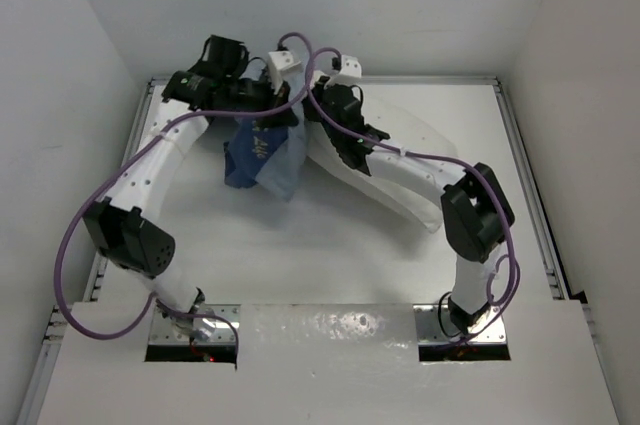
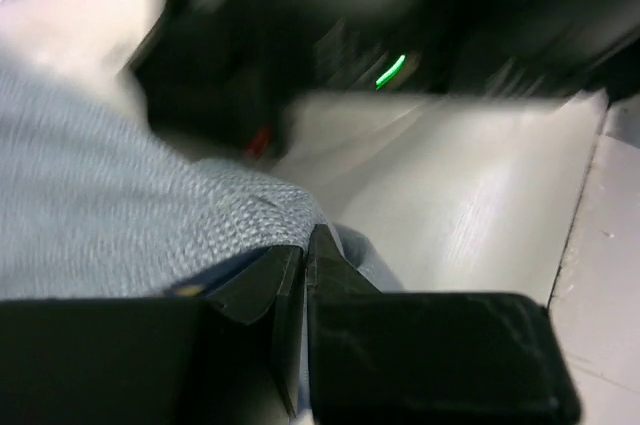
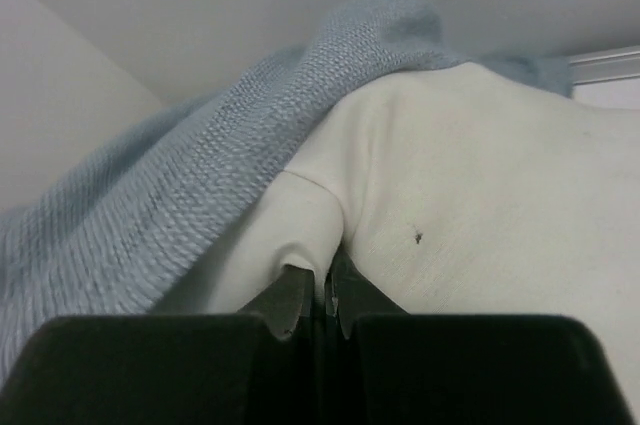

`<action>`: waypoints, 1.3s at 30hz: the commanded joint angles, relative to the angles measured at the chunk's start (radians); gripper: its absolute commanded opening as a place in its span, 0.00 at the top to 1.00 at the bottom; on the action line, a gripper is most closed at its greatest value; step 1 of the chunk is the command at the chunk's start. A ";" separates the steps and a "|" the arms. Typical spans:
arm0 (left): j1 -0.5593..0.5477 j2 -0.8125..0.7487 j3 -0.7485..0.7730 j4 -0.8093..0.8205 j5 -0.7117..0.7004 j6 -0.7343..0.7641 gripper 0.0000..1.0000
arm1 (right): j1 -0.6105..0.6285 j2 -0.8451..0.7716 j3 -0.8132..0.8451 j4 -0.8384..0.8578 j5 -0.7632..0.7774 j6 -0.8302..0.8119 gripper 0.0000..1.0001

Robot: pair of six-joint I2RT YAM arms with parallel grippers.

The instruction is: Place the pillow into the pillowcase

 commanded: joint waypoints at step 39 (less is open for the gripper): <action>-0.133 0.291 0.303 0.250 -0.861 -0.305 0.51 | -0.199 -0.216 -0.058 -0.208 -0.579 -0.579 0.31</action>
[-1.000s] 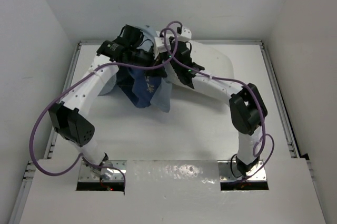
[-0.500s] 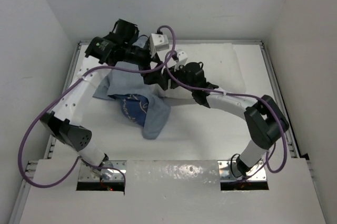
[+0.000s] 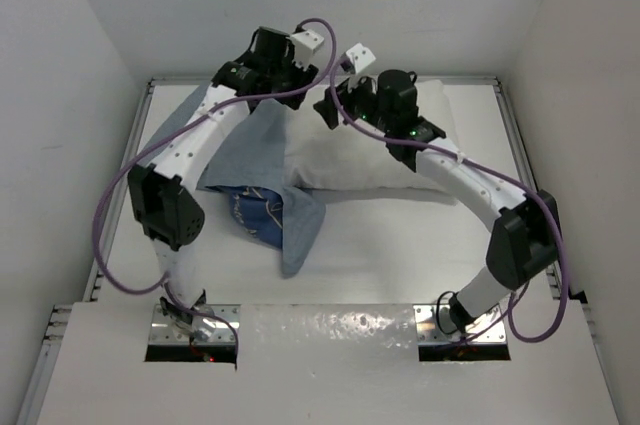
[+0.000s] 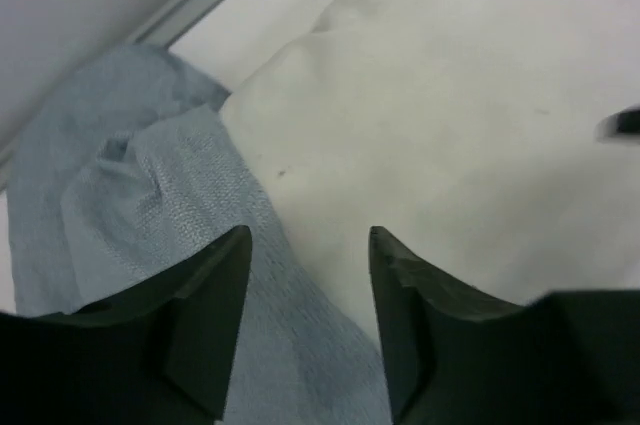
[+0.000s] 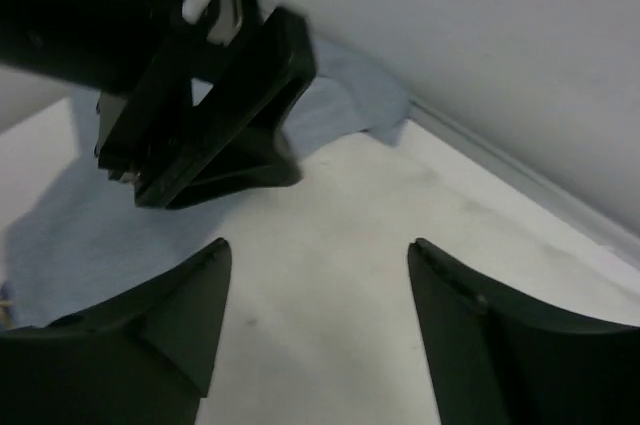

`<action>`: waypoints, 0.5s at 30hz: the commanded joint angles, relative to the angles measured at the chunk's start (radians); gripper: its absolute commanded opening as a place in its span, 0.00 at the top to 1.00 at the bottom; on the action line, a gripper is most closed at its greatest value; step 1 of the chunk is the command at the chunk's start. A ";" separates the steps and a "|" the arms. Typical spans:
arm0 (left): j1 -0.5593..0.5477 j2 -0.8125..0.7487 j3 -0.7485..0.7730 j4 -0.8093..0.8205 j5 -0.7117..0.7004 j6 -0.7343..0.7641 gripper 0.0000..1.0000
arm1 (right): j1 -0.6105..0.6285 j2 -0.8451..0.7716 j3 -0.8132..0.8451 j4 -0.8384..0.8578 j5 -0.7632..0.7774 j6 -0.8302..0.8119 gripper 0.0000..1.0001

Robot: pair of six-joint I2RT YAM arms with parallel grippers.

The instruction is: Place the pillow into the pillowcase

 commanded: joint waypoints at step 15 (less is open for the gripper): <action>0.065 0.240 0.128 -0.104 -0.098 -0.090 0.73 | -0.093 0.266 0.079 -0.261 0.234 -0.053 0.60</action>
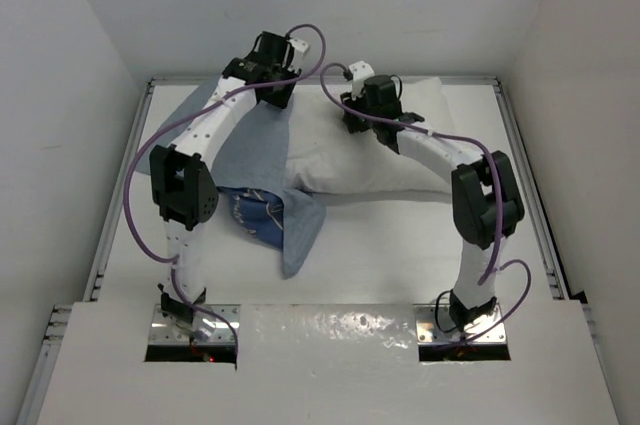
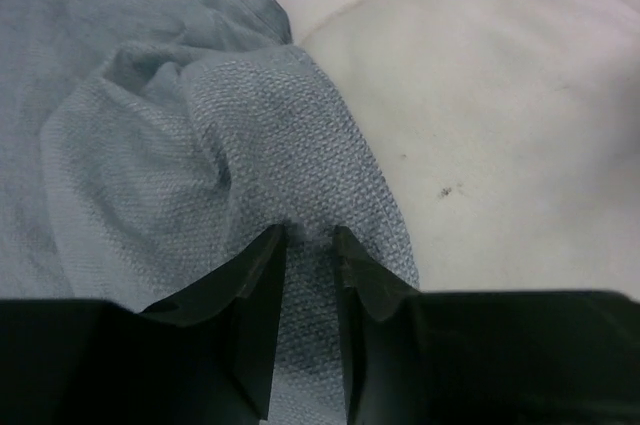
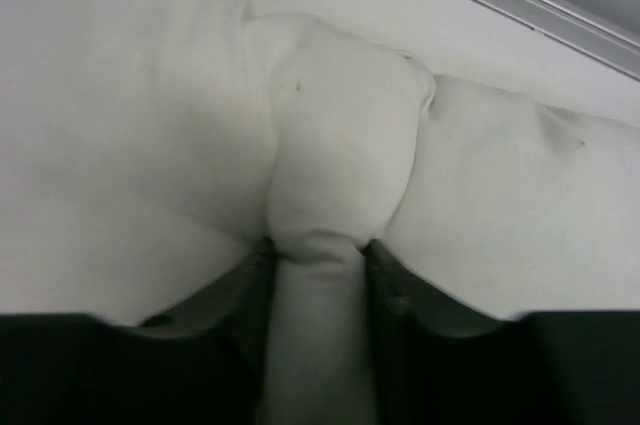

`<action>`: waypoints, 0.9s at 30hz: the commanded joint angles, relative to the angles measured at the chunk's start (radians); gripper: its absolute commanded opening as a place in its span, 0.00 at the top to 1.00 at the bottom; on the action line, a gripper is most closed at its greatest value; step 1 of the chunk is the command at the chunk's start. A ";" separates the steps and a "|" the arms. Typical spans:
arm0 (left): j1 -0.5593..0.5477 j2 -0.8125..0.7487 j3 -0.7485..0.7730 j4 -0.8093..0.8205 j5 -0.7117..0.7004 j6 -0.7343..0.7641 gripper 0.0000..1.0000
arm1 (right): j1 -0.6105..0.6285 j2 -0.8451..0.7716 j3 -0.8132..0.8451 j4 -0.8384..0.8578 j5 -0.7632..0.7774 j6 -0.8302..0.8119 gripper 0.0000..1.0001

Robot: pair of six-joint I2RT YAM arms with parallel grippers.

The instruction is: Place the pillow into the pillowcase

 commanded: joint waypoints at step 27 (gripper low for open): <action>0.015 -0.057 -0.013 -0.192 0.146 0.192 1.00 | 0.327 -0.480 -0.428 0.053 0.039 0.235 0.83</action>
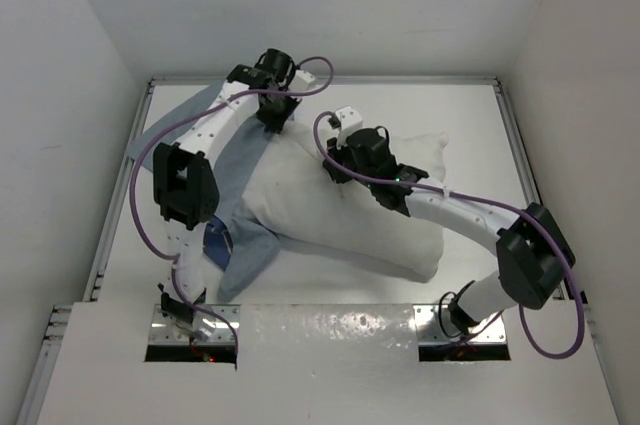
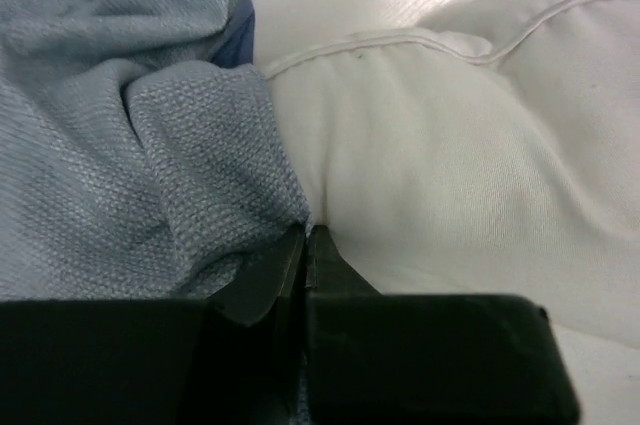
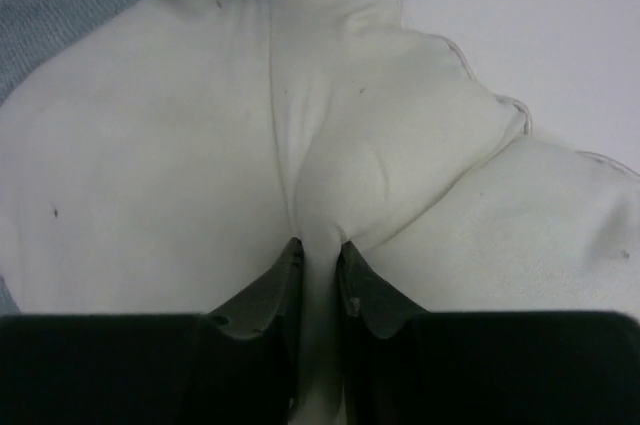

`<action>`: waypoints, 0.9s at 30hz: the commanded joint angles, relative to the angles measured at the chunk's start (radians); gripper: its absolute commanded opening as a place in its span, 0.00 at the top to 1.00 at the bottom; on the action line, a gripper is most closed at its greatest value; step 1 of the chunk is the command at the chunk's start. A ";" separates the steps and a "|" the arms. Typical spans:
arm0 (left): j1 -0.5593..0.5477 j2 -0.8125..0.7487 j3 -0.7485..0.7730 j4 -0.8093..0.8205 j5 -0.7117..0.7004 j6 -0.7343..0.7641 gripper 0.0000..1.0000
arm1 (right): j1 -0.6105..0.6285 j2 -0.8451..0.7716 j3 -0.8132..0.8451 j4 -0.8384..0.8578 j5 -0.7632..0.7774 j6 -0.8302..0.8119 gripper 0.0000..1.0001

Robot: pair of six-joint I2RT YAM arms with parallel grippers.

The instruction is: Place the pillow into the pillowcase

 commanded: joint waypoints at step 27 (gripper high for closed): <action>0.048 -0.063 0.034 0.019 0.116 0.031 0.53 | -0.212 0.568 0.651 -0.135 -0.559 -0.055 0.02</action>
